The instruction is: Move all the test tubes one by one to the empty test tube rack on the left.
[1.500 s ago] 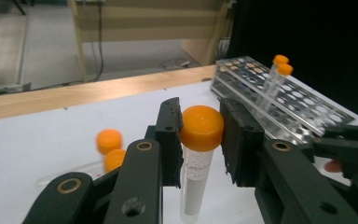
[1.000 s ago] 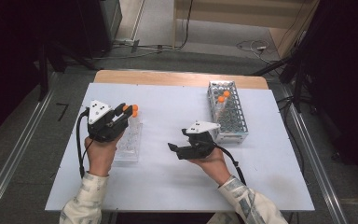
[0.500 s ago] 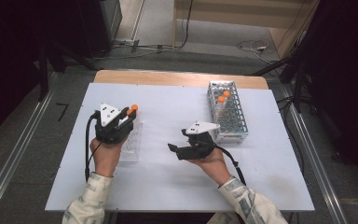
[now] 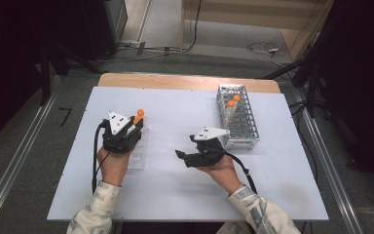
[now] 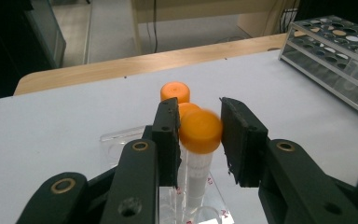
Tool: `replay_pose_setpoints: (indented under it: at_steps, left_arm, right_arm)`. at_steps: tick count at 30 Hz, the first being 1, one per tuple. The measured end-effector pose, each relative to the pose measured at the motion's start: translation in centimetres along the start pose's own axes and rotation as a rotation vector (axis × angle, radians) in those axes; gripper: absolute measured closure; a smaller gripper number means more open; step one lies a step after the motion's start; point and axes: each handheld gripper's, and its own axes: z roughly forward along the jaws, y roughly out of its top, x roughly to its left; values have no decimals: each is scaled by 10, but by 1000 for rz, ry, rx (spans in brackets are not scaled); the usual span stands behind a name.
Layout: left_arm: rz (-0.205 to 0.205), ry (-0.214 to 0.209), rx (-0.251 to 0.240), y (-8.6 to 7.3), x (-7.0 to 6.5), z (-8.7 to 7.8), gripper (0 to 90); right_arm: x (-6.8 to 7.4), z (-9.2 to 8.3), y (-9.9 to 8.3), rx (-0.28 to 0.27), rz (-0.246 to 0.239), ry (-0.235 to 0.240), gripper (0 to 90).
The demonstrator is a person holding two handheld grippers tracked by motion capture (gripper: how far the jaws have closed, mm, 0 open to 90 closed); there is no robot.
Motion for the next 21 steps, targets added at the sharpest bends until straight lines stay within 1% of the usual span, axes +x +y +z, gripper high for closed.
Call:
replay_pose_setpoints:
  at_steps: [5,7,10,13,16,18,21]
  left_arm:
    - [-2,-8,-1,0,0,0,659]
    - [-12,-18,-5,0,0,0,659]
    - [-23,-32,-10,1,1,-2,634]
    - [-35,-37,-12,2,0,-3,564]
    - [-41,-34,-18,4,-1,-4,476]
    - [-47,-28,-13,5,-2,-5,401]
    - [-63,-22,-11,5,-2,-5,321]
  right_arm:
    - [0,0,0,0,1,0,229]
    - [0,0,0,-1,0,0,229]
    - [0,0,0,-2,1,-1,229]
    - [0,-1,0,-3,0,-1,229]
    - [-1,-2,1,-8,2,-4,229]
    - [-1,-3,1,-12,3,-8,230]
    - [-3,-6,2,-20,7,-14,232]
